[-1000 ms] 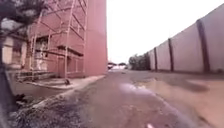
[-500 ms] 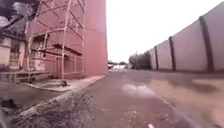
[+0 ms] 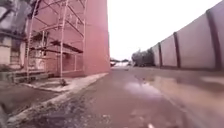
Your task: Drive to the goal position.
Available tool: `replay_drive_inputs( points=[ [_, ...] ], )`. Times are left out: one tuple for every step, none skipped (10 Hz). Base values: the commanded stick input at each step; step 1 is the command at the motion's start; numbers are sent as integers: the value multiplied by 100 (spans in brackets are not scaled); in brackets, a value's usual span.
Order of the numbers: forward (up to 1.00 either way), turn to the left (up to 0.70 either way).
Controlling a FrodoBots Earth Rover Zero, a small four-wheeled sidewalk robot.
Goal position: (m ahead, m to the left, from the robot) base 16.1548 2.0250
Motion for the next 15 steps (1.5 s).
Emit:
replay_drive_inputs(
  points=[
    [45,6],
    [45,18],
    [45,27],
    [45,27],
    [45,0],
    [45,0],
    [45,0],
    [45,0],
    [45,22],
    [45,27],
    [45,27],
    [45,11],
    [45,0],
    [45,0],
    [45,0]
  ],
)
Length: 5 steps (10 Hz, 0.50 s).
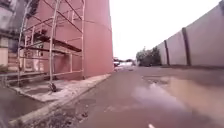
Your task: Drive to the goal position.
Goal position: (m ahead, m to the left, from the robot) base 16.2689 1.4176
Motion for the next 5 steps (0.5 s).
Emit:
replay_drive_inputs(
  points=[
    [45,0],
    [45,0],
    [45,0],
    [45,0],
    [45,0]
  ],
)
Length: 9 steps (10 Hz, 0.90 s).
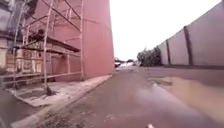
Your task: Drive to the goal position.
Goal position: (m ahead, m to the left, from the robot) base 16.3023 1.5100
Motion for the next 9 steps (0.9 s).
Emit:
replay_drive_inputs(
  points=[
    [45,0],
    [45,0],
    [45,0],
    [45,-3],
    [45,-10],
    [45,-26],
    [45,-22],
    [45,-14],
    [45,-1]
  ],
)
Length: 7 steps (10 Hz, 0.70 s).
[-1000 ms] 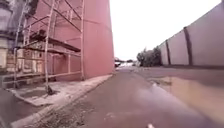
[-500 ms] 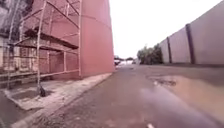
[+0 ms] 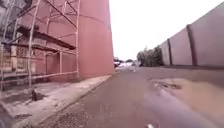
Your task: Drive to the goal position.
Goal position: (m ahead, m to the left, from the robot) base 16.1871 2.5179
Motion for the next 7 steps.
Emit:
replay_drive_inputs(
  points=[
    [45,0],
    [45,-2],
    [45,-27],
    [45,-27],
    [45,-27],
    [45,-20],
    [45,-2]
  ],
)
